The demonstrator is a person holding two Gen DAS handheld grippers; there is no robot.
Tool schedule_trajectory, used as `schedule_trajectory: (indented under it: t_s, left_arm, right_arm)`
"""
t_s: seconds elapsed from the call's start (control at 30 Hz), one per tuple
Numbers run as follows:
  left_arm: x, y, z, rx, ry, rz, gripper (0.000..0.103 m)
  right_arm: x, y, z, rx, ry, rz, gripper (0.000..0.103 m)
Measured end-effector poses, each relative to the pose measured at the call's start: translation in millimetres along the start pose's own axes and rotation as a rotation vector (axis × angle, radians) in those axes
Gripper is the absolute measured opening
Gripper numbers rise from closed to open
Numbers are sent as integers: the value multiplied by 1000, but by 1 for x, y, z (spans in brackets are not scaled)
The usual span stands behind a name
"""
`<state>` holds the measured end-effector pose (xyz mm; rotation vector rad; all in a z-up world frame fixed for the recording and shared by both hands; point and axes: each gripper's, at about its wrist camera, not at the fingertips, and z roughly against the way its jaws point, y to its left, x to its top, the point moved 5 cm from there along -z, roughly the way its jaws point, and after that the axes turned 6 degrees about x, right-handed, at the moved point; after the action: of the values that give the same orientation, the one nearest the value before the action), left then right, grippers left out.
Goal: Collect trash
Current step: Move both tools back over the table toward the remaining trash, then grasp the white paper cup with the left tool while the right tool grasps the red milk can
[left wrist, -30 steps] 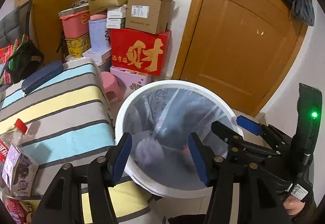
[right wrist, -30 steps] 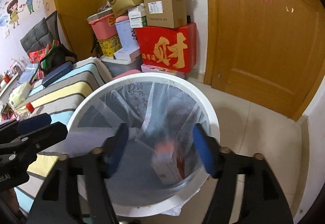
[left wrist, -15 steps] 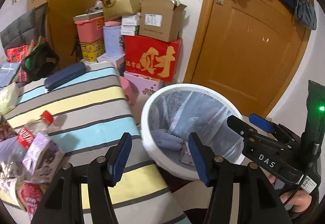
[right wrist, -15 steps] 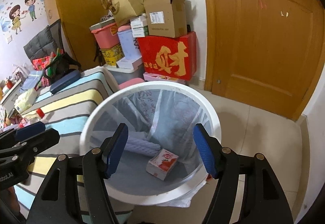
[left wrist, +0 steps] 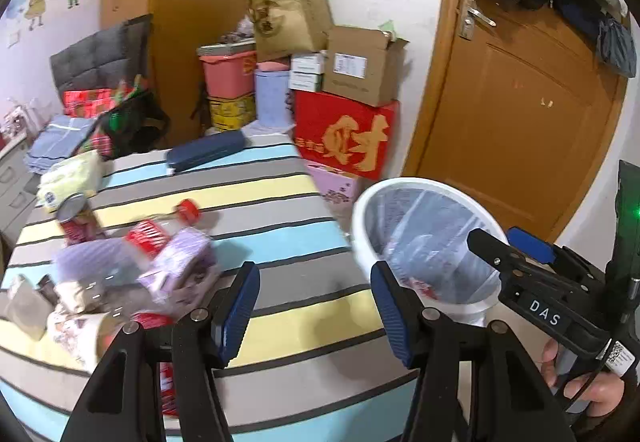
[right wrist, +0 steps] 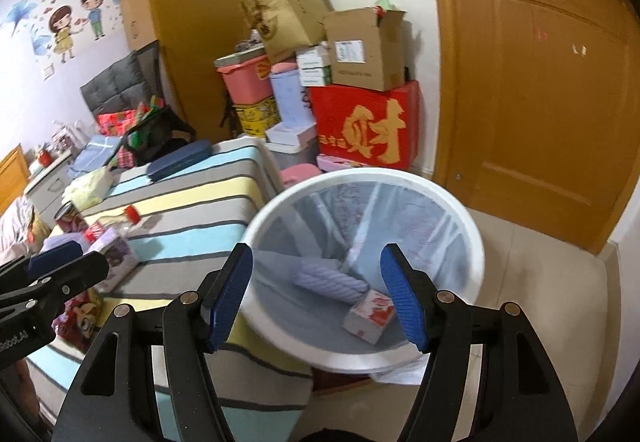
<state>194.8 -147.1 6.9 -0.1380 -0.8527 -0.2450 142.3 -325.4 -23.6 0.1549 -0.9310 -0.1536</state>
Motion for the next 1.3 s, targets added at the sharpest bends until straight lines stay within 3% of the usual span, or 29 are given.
schedule_trajectory:
  t_s: [0.43,0.93,1.3]
  left_arm:
    - [-35,95,39,145,-19,110,57]
    - [-75,214,73,300,-13,271,59]
    - [-89,279,74,328,10,363,66]
  right_arm:
    - [-15,66,-1,126,12,53,68]
    - [-47,157,-18,278,122,164,68]
    - [-60,201,-35,317,200,187,68]
